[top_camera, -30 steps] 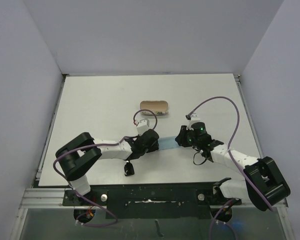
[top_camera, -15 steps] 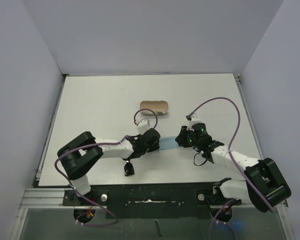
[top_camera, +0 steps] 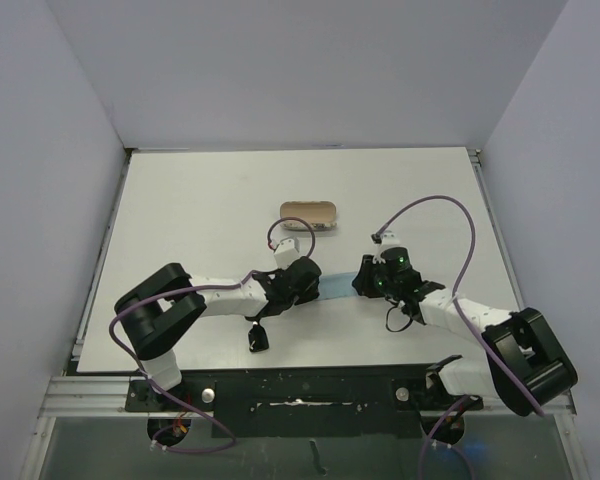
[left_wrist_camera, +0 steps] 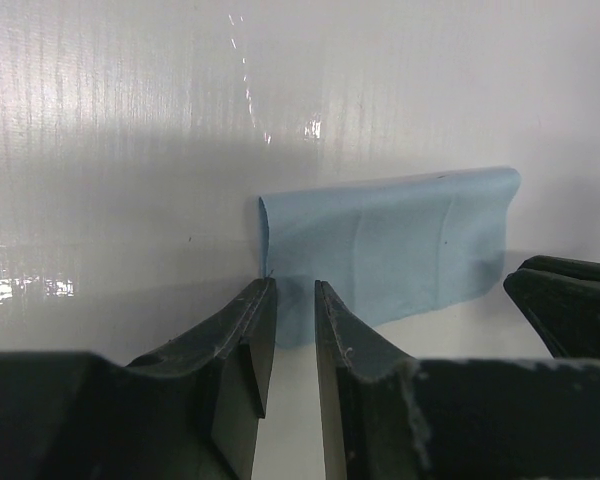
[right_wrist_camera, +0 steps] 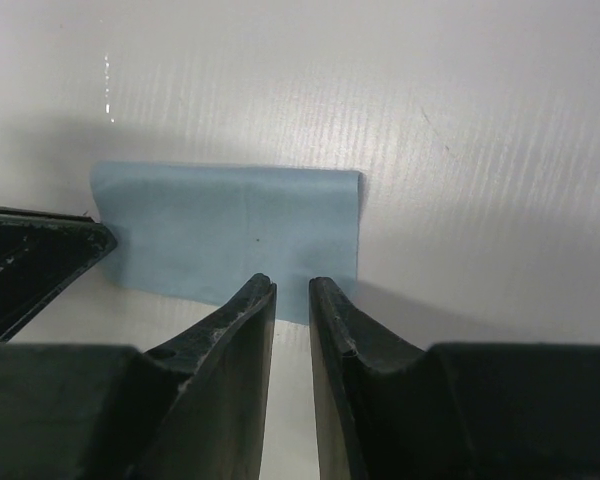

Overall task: Organize the sunglasses
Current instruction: Fold the glasses cleaning cloth at the center of the board.

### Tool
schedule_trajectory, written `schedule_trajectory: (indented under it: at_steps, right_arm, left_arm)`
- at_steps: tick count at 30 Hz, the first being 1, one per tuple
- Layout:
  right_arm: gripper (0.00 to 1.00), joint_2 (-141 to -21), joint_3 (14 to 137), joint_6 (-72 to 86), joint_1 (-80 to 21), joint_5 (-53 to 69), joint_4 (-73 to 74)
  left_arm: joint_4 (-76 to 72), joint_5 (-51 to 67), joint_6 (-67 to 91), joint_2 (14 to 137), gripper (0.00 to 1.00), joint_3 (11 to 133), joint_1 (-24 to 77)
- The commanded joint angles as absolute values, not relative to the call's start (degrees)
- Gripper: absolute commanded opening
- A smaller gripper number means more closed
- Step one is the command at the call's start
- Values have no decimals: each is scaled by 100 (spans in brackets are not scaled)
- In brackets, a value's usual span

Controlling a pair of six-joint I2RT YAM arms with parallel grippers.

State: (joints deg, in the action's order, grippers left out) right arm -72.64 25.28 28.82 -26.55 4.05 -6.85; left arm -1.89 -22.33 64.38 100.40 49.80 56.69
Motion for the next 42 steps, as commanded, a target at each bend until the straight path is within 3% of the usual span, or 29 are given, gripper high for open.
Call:
schedule_trajectory:
  at_steps: [1, 42]
  right_arm:
    - [24, -7353, 2768, 2922, -2620, 61, -627]
    - [25, -8023, 3111, 2893, -2785, -299, -229]
  left_arm:
    - [376, -2307, 6486, 10020, 22, 5143, 5704]
    - [1343, -2338, 6376, 10442, 25, 5757, 5714]
